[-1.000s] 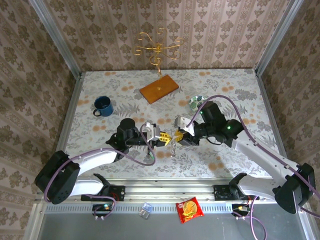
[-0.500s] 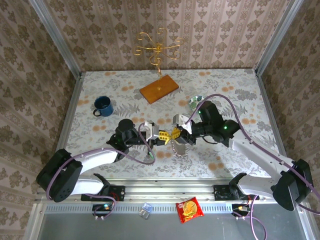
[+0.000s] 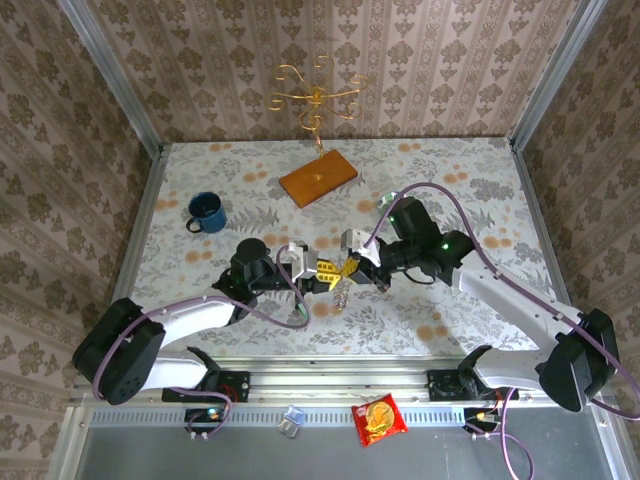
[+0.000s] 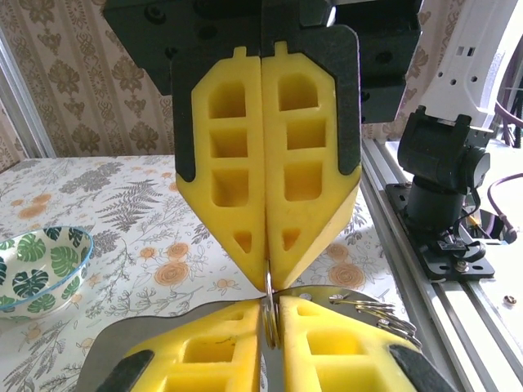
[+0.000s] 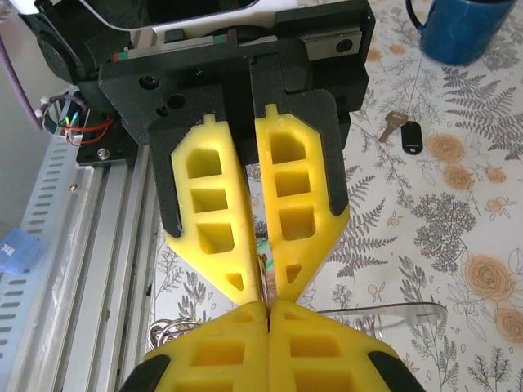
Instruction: Put the keys on the keyring
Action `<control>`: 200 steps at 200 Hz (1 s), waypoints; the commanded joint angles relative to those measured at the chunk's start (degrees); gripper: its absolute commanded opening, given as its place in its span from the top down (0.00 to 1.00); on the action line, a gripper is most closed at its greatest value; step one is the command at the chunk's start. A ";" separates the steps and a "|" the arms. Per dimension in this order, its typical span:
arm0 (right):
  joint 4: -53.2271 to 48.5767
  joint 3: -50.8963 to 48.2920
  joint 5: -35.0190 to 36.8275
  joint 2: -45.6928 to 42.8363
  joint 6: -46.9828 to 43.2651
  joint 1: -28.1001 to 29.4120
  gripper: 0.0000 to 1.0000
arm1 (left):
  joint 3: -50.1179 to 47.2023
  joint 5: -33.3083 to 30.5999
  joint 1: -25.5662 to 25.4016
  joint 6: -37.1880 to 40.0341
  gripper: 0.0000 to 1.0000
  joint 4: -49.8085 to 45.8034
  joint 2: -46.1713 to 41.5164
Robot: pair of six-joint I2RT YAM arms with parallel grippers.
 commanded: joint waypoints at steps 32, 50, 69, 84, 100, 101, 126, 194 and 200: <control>-7.55 4.68 0.85 2.02 -5.03 1.20 1.00 | 2.50 0.45 -0.11 2.24 0.86 -3.85 -1.58; -7.97 4.95 1.49 2.21 -5.53 1.40 1.00 | 2.59 0.43 -0.08 2.22 0.85 -4.02 -1.58; -8.60 5.17 1.84 2.45 -5.93 1.49 1.00 | 2.72 0.55 -0.12 2.35 0.87 -4.12 -1.62; -8.67 5.18 1.42 2.63 -5.87 1.83 1.00 | 2.75 0.52 -0.08 2.52 0.89 -4.25 -1.51; -8.73 5.30 1.43 3.03 -5.85 2.57 1.00 | 2.96 0.50 -0.10 2.52 0.92 -4.24 -1.42; -8.75 5.30 1.46 3.05 -5.88 2.60 1.00 | 2.90 0.50 -0.11 2.51 0.92 -4.25 -1.41; -8.77 5.57 1.26 3.72 -5.75 3.24 1.00 | 3.28 0.50 -0.12 2.62 1.00 -4.24 -1.36; 8.88 -5.17 6.52 -7.82 8.94 -1.30 0.67 | 2.02 -6.25 -0.21 5.84 1.00 -9.29 -6.05; 10.20 -6.64 8.93 -9.40 10.70 -1.41 0.64 | 1.97 -7.19 -0.14 6.31 1.00 -10.11 -6.74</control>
